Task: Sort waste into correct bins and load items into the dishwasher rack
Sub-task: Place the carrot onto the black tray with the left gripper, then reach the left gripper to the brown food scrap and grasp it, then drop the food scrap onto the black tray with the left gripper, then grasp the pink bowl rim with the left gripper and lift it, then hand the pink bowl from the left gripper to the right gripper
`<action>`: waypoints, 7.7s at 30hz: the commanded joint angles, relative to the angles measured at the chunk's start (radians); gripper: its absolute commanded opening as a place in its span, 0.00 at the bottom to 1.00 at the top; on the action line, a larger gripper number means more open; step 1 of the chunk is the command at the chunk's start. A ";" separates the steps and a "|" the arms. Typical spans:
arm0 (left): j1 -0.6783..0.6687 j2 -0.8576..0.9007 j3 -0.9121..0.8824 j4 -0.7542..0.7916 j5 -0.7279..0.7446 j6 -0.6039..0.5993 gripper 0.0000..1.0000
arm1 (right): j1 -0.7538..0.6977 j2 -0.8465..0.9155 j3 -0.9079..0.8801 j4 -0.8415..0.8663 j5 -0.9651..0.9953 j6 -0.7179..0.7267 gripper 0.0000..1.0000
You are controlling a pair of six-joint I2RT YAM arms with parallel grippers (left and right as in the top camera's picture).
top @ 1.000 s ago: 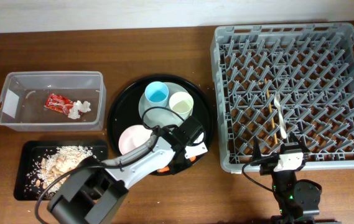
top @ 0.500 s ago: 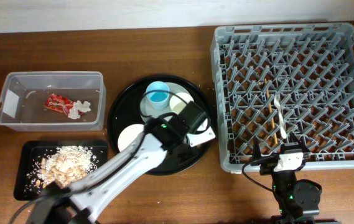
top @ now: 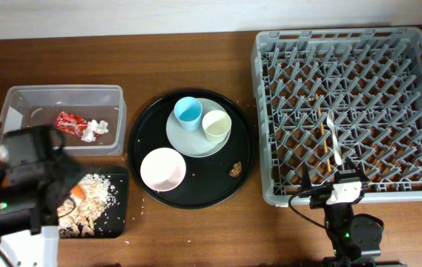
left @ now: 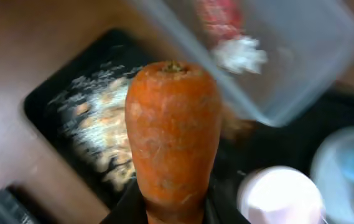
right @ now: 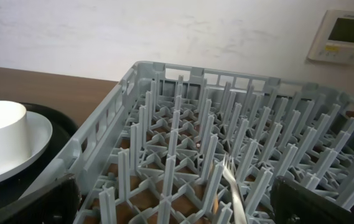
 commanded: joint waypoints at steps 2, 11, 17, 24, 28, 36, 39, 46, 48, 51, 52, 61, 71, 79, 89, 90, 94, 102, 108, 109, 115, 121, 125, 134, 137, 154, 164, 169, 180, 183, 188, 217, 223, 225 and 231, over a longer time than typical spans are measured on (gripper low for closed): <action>0.189 -0.005 -0.202 0.108 -0.032 -0.107 0.00 | -0.008 -0.007 -0.007 0.000 -0.005 0.004 0.99; 0.428 0.002 -0.595 0.454 0.048 -0.235 0.13 | -0.008 -0.007 -0.007 -0.001 -0.005 0.004 0.99; 0.428 0.092 -0.598 0.516 0.055 -0.237 0.17 | -0.008 -0.007 -0.007 0.000 -0.005 0.004 0.99; 0.428 0.141 -0.551 0.545 0.066 -0.225 0.58 | -0.008 -0.007 -0.007 -0.001 -0.005 0.004 0.99; 0.427 0.050 -0.370 0.468 0.282 -0.024 0.57 | -0.008 -0.007 -0.007 -0.001 -0.005 0.004 0.99; -0.076 -0.005 -0.201 0.491 0.724 0.296 0.44 | -0.008 -0.007 -0.007 -0.001 -0.005 0.004 0.99; -0.457 0.114 -0.200 0.645 0.571 0.345 0.41 | -0.008 -0.007 -0.007 -0.001 -0.005 0.004 0.99; -0.874 0.473 -0.200 0.811 0.321 0.353 0.49 | -0.008 -0.007 -0.007 -0.001 -0.005 0.004 0.99; -0.924 0.542 -0.200 0.814 0.313 0.353 0.49 | -0.008 -0.007 -0.007 -0.001 -0.005 0.004 0.99; -0.990 0.650 -0.200 0.833 0.235 0.352 0.49 | -0.008 -0.007 -0.007 -0.001 -0.005 0.004 0.99; -0.997 0.661 -0.200 0.840 0.229 0.352 0.49 | -0.008 -0.007 -0.007 -0.001 -0.005 0.004 0.99; -1.007 0.748 -0.200 0.953 0.193 0.352 0.47 | -0.008 -0.007 -0.007 -0.001 -0.005 0.004 0.99; -1.009 0.768 -0.200 0.965 0.196 0.352 0.11 | -0.008 -0.007 -0.007 -0.001 -0.005 0.004 0.99; -1.008 0.532 -0.194 0.895 0.191 0.333 0.02 | -0.008 -0.007 -0.007 -0.001 -0.005 0.004 0.99; -0.569 0.135 -0.195 0.235 -0.085 0.040 0.01 | -0.008 -0.007 -0.007 0.000 -0.005 0.004 0.99; -0.484 0.136 -0.198 0.225 -0.084 0.040 0.01 | -0.008 -0.007 -0.007 -0.001 -0.005 0.004 0.99; -0.227 0.136 -0.249 0.241 -0.085 0.040 0.01 | -0.008 -0.007 -0.007 -0.001 -0.005 0.004 0.99; -0.026 0.133 -0.459 0.437 -0.063 0.049 0.11 | -0.008 -0.007 -0.007 -0.001 -0.005 0.004 0.99; -0.035 0.118 -0.181 0.373 0.504 0.312 0.45 | -0.008 -0.008 -0.007 -0.001 -0.005 0.004 0.99; -0.061 0.120 -0.143 0.374 0.528 0.311 0.49 | -0.008 -0.007 -0.007 -0.001 -0.005 0.004 0.99; -0.349 0.222 0.014 0.309 0.454 0.262 0.62 | -0.008 -0.007 -0.007 -0.001 -0.005 0.004 0.99; -0.481 0.275 0.012 0.055 0.178 0.238 0.66 | -0.008 -0.007 -0.007 -0.001 -0.005 0.004 0.99; -0.481 0.276 0.005 0.029 0.177 0.238 0.67 | -0.008 -0.007 -0.007 -0.001 -0.005 0.004 0.99; -0.481 0.278 -0.369 0.419 0.138 0.163 0.61 | -0.008 -0.007 -0.007 -0.001 -0.005 0.004 0.99; -0.481 0.278 -0.475 0.544 0.124 0.163 0.61 | -0.008 -0.007 -0.007 -0.001 -0.005 0.004 0.99; -0.481 0.364 -0.552 0.789 0.124 0.148 0.30 | -0.008 -0.007 -0.007 -0.001 -0.005 0.004 0.99; -0.481 0.320 -0.543 0.755 0.125 0.148 0.10 | -0.008 -0.007 -0.007 -0.001 -0.005 0.004 0.99; -0.481 0.314 -0.542 0.747 0.125 0.148 0.00 | -0.008 -0.007 -0.007 -0.001 -0.005 0.004 0.99; -0.481 0.111 -0.365 0.472 0.185 0.157 0.00 | -0.008 -0.007 -0.007 0.007 -0.005 0.003 0.99; -0.481 0.111 -0.228 0.349 0.295 0.183 0.00 | -0.006 -0.007 -0.007 0.035 -0.047 0.005 0.99; -0.481 0.112 -0.136 0.313 0.317 0.205 0.00 | -0.006 0.008 0.162 -0.008 -0.270 0.320 0.99; -0.655 0.314 -0.022 0.480 0.373 0.228 0.00 | 0.477 1.315 1.352 -0.834 -0.164 0.275 0.67; -0.692 0.314 -0.022 0.474 0.285 0.228 0.00 | 0.590 1.420 1.351 -0.814 0.072 0.275 0.59; -0.692 0.314 -0.022 0.474 0.285 0.228 0.00 | 0.612 1.444 1.351 -0.803 0.072 0.275 0.44; -0.692 0.314 -0.022 0.467 0.281 0.228 0.00 | 0.617 1.483 1.351 -0.777 0.071 0.275 0.26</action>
